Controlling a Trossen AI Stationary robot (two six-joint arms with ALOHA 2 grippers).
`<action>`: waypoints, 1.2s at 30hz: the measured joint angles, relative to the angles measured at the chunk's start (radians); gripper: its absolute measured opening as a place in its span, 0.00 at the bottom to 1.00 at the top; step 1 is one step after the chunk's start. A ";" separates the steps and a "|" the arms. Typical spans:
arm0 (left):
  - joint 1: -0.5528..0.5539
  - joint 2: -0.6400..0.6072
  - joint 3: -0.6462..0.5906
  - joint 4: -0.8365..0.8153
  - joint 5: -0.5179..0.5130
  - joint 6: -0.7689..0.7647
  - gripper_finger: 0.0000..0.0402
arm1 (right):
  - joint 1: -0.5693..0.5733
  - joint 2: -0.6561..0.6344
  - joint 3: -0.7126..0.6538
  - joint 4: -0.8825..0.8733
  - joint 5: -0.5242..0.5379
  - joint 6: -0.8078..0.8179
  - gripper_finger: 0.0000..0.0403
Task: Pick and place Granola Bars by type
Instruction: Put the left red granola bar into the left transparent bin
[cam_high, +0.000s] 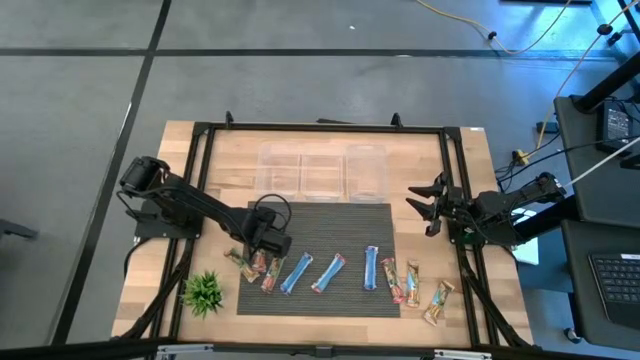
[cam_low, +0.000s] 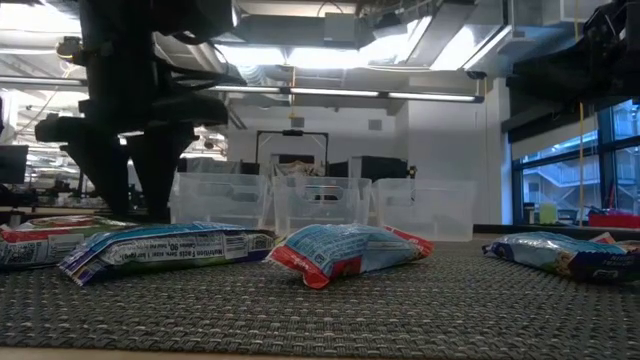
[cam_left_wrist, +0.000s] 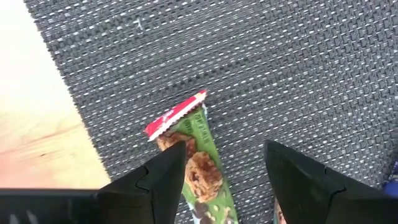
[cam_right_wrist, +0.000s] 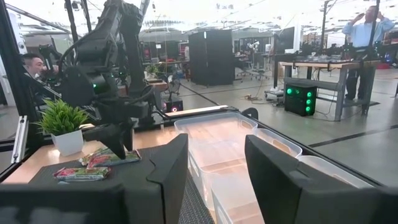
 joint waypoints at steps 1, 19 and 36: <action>-0.001 -0.001 0.000 -0.007 0.005 -0.008 0.52 | 0.000 0.000 0.000 -0.001 0.000 0.000 0.40; -0.027 0.008 0.000 -0.070 0.037 -0.150 0.52 | 0.000 0.000 0.000 -0.022 0.018 -0.003 0.40; -0.026 0.090 0.000 -0.046 0.033 -0.153 0.50 | 0.000 0.000 0.000 -0.054 0.018 0.000 0.40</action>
